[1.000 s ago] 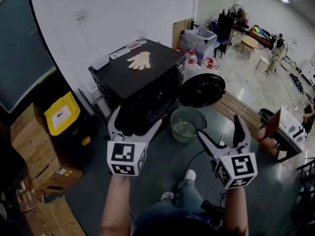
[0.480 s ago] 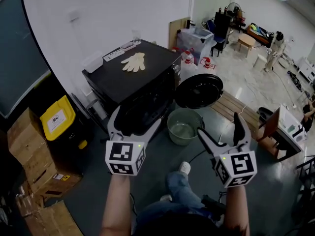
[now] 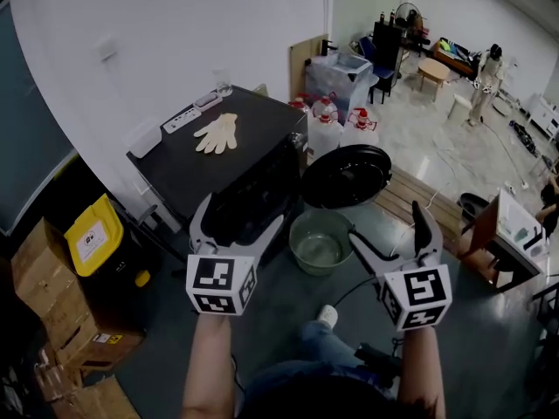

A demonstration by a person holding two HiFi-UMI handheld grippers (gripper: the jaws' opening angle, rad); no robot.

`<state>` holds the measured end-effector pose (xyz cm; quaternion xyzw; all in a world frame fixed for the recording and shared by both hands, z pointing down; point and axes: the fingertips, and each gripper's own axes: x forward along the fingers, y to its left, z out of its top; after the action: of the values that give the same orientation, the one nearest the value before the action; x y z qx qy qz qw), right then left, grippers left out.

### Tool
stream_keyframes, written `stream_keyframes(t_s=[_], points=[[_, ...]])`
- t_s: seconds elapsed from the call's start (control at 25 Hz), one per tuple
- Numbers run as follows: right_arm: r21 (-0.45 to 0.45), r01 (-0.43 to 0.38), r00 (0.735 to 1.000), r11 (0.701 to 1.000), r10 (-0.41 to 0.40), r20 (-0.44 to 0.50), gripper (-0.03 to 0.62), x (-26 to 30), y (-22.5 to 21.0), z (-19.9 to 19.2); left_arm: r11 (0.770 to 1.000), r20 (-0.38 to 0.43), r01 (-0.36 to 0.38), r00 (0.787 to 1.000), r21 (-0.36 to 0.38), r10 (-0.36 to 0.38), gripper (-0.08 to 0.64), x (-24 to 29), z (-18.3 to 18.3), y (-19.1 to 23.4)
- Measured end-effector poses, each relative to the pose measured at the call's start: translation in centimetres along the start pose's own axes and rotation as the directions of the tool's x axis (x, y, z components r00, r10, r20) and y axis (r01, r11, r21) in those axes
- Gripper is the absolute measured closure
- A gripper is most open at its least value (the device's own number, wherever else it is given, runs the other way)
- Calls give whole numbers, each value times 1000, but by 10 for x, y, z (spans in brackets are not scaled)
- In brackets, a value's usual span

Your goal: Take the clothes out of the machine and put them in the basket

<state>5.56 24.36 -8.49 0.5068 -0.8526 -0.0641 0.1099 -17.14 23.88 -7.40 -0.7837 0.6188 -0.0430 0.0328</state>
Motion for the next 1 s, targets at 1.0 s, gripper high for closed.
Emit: stream_keyframes(t_s=[1.0], points=[[149,-25,991,988,44,-129,46,185,-177,-83,999,-202,-44,978,18,47,20,254,-51,4]])
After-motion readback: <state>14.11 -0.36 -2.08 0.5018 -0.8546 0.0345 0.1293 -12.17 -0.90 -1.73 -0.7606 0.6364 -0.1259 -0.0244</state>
